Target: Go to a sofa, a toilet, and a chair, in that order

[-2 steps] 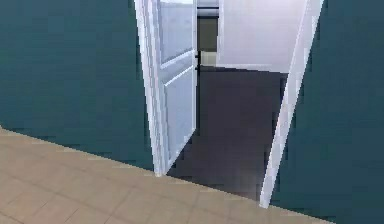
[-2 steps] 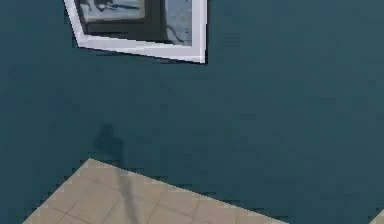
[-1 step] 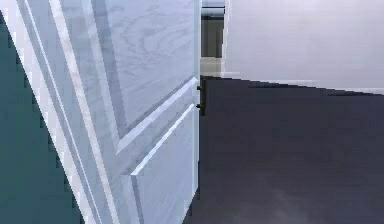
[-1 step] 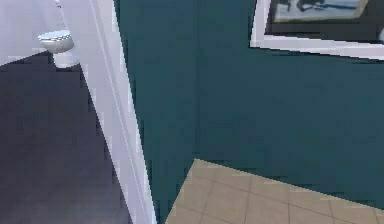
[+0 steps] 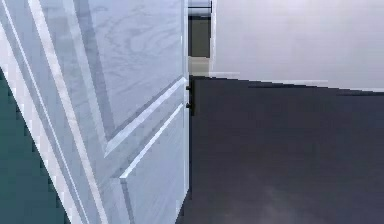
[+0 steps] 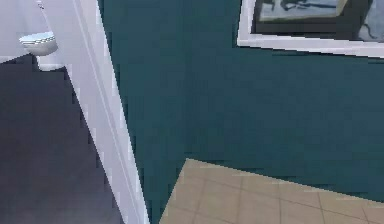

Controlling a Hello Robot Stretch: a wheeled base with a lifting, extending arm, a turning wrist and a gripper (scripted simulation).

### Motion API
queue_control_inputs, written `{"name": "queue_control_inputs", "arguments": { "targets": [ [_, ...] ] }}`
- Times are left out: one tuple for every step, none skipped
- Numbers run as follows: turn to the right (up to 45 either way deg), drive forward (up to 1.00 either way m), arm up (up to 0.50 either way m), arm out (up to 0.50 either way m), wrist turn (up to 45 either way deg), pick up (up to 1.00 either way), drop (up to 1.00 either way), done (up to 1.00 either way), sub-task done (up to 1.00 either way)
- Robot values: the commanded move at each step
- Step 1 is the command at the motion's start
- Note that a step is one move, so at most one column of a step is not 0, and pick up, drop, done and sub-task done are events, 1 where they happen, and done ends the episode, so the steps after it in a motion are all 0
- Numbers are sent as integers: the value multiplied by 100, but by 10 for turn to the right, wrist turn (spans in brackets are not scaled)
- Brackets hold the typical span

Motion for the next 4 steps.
{"name": "queue_control_inputs", "arguments": {
  "targets": [
    [0, 25, 0, 0, 0, 0, 0, 0, 0],
    [180, 0, 0, 0, 0, 0, 0, 0, 0],
    [0, 100, 0, 0, 0, 0, 0, 0, 0],
    [0, 15, 0, 0, 0, 0, 0, 0, 0]
  ]
}}
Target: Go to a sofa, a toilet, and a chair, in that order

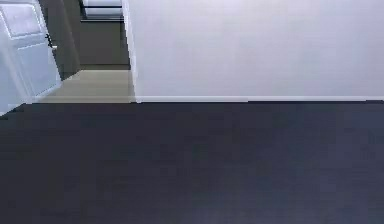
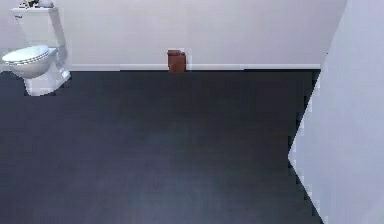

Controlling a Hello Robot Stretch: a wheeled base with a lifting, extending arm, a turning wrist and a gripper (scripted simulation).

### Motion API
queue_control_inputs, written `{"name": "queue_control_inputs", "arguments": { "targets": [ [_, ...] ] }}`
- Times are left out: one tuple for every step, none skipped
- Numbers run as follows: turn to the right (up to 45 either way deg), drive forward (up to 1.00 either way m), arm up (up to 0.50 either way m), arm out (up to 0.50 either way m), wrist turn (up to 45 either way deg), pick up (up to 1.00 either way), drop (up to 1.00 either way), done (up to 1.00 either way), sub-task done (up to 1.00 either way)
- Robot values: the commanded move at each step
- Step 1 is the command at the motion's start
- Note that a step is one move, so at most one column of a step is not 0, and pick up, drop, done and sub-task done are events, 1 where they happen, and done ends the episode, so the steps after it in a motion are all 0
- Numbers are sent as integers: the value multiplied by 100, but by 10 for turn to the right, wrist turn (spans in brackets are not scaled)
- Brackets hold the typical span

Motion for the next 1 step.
{"name": "queue_control_inputs", "arguments": {
  "targets": [
    [450, 0, 0, 0, 0, 0, 0, 0, 0]
  ]
}}
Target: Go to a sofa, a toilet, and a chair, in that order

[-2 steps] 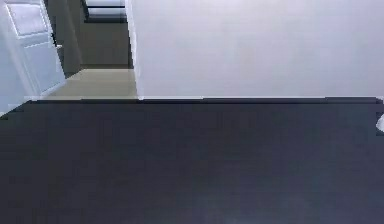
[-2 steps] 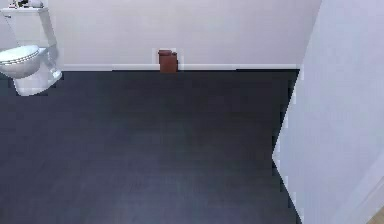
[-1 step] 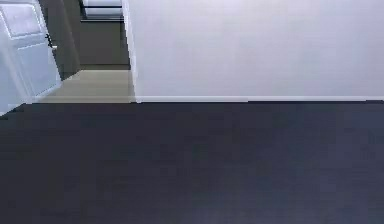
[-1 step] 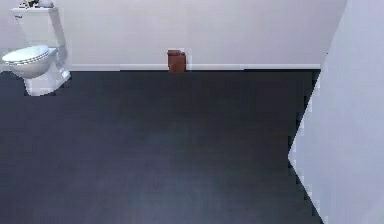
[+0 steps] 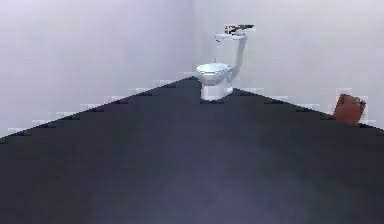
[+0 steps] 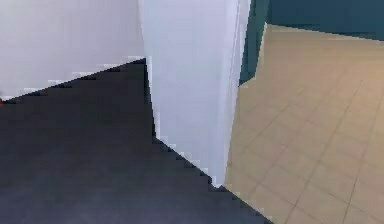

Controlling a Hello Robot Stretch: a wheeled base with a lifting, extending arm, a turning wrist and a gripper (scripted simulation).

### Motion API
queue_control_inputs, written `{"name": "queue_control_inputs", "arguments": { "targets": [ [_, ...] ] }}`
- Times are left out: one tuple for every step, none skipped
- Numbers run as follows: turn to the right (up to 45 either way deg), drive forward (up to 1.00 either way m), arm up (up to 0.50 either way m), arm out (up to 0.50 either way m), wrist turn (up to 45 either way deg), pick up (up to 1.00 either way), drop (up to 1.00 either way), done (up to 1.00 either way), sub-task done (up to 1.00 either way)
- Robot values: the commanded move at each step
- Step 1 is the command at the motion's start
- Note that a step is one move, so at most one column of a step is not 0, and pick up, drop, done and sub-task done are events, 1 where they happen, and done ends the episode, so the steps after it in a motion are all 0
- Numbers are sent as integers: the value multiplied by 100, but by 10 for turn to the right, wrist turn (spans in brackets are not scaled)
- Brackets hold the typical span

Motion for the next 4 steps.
{"name": "queue_control_inputs", "arguments": {
  "targets": [
    [450, 0, 0, 0, 0, 0, 0, 0, 0],
    [120, 0, 0, 0, 0, 0, 0, 0, 0],
    [0, 25, 0, 0, 0, 0, 0, 0, 0],
    [-450, 0, 0, 0, 0, 0, 0, 0, 0]
  ]
}}
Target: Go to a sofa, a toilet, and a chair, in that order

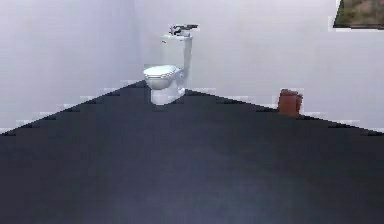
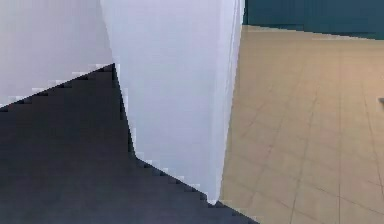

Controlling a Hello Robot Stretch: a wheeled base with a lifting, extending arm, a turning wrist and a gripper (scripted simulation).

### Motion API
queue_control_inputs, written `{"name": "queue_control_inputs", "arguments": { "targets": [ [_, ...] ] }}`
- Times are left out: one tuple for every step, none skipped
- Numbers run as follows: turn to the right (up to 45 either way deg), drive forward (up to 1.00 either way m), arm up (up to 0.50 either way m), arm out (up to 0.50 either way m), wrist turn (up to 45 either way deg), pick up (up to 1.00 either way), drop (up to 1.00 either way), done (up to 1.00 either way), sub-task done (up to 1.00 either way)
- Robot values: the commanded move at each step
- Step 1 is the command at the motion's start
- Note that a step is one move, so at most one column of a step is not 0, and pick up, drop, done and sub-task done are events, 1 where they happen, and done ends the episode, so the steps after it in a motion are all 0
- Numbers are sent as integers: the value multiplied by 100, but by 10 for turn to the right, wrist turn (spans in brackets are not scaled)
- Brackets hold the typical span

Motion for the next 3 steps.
{"name": "queue_control_inputs", "arguments": {
  "targets": [
    [-450, 0, 0, 0, 0, 0, 0, 0, 0],
    [-390, 0, 0, 0, 0, 0, 0, 0, 0],
    [0, 100, 0, 0, 0, 0, 0, 0, 0]
  ]
}}
